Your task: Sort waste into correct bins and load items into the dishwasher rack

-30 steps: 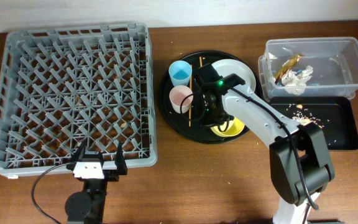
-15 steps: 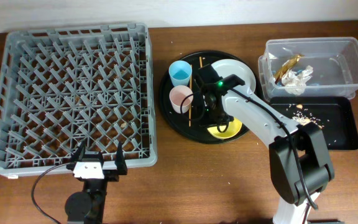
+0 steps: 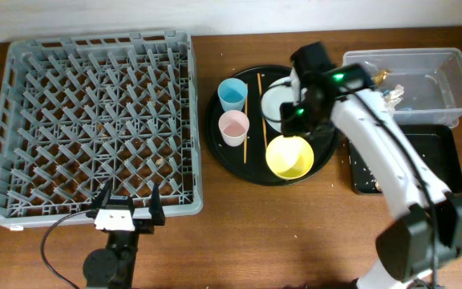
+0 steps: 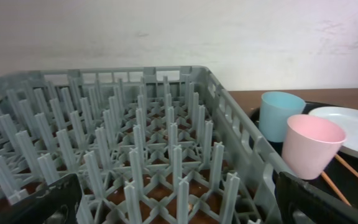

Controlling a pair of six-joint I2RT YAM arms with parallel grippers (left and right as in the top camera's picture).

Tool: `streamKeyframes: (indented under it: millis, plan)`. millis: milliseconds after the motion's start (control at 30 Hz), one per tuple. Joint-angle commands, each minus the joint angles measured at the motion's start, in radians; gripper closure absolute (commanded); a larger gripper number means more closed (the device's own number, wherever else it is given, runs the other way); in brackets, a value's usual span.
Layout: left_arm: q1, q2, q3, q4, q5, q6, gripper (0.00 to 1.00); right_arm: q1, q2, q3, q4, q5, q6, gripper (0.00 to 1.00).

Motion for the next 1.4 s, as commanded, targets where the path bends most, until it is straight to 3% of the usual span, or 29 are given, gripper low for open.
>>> streamKeyframes:
  millis: [0,67,333,533,633,867,1133,1200,1367]
  plan:
    - [0.001,0.049,0.106,-0.048,0.041,0.008,0.01,-0.012,-0.058,0.077,-0.026,-0.013,-0.021,0.47]
    - [0.001,0.138,0.203,-0.124,0.046,0.009,0.01,-0.012,-0.074,0.081,-0.026,-0.013,-0.02,0.38]
    - [-0.003,0.723,0.689,-0.269,0.19,0.009,0.01,-0.013,-0.075,0.081,-0.029,-0.032,-0.02,0.31]
    - [-0.111,1.227,1.269,-0.675,0.187,0.009,0.01,-0.043,-0.075,0.081,-0.026,-0.051,-0.019,0.3]
    - [-0.162,1.428,1.489,-0.825,0.195,0.009,0.01,-0.048,-0.058,0.08,0.058,-0.101,-0.019,0.31]
    - [-0.161,1.571,1.5,-0.833,0.257,0.001,0.01,0.041,0.113,0.077,0.19,-0.111,-0.016,0.33]
    - [-0.103,1.571,1.502,-0.825,0.254,-0.044,0.01,0.107,0.295,0.077,0.242,-0.11,-0.008,0.45]
    - [-0.092,1.571,1.502,-0.824,0.254,-0.053,0.09,0.108,0.341,0.077,0.255,-0.111,0.01,0.46]
    - [-0.088,1.571,1.502,-0.825,0.254,-0.06,0.11,0.108,0.362,0.077,0.272,-0.111,0.011,0.64]
